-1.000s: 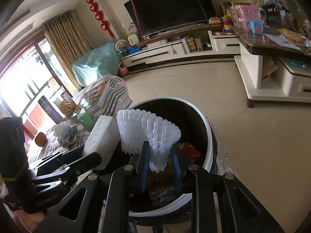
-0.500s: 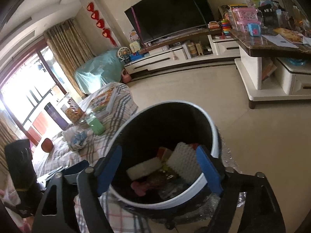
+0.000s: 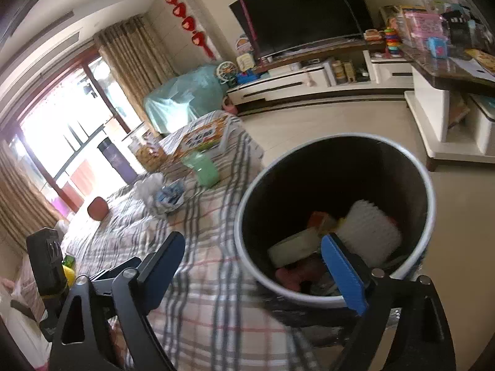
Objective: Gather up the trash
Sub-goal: 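Move both open grippers back over the bed toward the white plastic bag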
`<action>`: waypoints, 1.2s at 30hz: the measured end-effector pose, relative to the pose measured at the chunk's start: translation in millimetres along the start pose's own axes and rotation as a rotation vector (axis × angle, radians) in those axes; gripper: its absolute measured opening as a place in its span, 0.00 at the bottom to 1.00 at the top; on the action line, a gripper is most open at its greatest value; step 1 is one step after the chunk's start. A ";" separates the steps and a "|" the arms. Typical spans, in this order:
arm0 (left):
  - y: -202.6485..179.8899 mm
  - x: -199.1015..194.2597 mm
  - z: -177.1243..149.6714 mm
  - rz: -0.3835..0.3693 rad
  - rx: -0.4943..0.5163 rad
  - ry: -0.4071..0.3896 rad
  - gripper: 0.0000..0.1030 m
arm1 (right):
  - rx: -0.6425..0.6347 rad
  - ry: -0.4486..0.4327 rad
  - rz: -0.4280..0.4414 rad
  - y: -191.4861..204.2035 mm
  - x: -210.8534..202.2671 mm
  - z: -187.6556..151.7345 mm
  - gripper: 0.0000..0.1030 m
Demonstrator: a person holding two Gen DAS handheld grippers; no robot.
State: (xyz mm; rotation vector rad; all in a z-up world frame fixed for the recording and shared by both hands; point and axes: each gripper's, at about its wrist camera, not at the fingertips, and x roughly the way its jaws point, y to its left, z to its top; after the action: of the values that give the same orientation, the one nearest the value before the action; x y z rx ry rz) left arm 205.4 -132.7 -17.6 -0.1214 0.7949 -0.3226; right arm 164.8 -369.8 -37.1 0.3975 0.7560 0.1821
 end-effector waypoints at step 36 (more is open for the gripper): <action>90.1 40.5 60.8 0.105 -0.096 0.003 0.64 | -0.039 0.116 0.138 82.5 91.7 -5.0 0.90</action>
State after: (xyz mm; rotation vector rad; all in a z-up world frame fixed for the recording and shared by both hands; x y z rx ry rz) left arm 297.0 -61.8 -23.3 -0.1684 0.8165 -0.1860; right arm 225.5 -265.7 -64.1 0.4052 0.8380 0.3512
